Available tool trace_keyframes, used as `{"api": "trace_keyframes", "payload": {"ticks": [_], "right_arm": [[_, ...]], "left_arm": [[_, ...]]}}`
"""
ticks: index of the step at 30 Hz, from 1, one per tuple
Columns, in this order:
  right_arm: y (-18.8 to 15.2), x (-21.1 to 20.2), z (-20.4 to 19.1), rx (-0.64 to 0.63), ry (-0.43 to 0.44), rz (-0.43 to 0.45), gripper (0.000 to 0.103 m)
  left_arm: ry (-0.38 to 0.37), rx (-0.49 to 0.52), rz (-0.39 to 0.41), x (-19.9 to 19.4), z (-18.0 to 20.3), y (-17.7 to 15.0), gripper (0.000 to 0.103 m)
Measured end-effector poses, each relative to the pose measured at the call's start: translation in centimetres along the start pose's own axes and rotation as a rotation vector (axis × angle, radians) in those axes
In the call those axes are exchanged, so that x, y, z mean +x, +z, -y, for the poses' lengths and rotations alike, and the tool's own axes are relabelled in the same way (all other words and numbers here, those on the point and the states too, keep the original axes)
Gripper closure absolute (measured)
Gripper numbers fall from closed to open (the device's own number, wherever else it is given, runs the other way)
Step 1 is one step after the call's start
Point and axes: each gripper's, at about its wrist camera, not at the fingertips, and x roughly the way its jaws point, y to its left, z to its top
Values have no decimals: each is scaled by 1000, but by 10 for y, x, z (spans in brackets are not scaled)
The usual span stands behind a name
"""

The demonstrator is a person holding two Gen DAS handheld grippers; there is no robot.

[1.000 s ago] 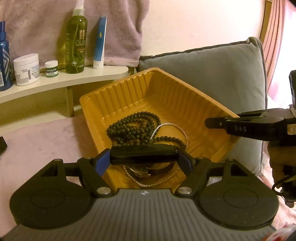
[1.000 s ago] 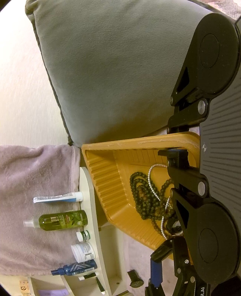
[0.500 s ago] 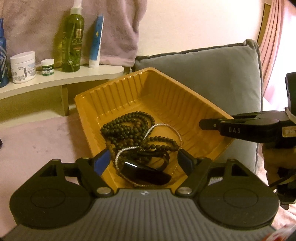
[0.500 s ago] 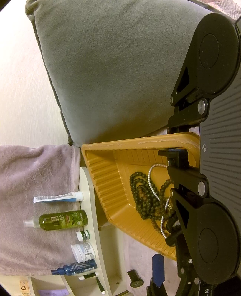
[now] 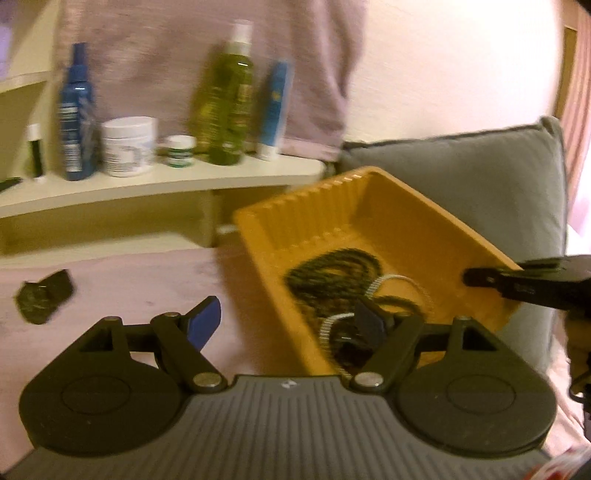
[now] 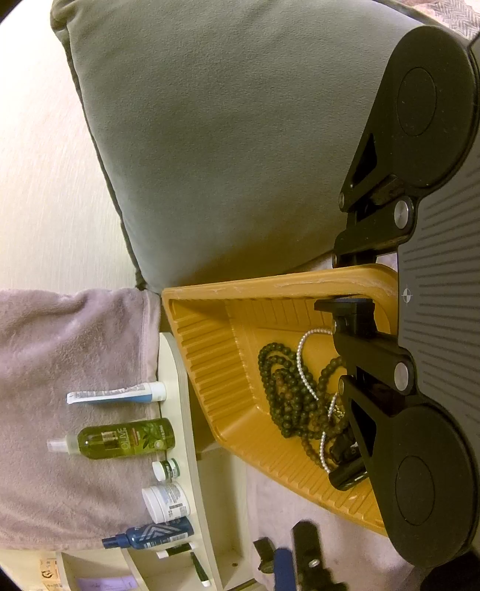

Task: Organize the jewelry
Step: 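Move the left gripper back to the black watch on the towel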

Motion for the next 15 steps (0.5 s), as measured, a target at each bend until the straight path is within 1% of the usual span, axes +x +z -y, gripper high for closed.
{"api": "trace_keyframes", "payload": {"ticks": [12, 15], "right_arm": [[2, -3, -2, -10, 0, -2, 99], [2, -3, -1, -12, 0, -2, 99]], "left_arm": [[193, -36, 26, -16, -61, -2, 25], [260, -33, 23, -20, -78, -5, 25]]}}
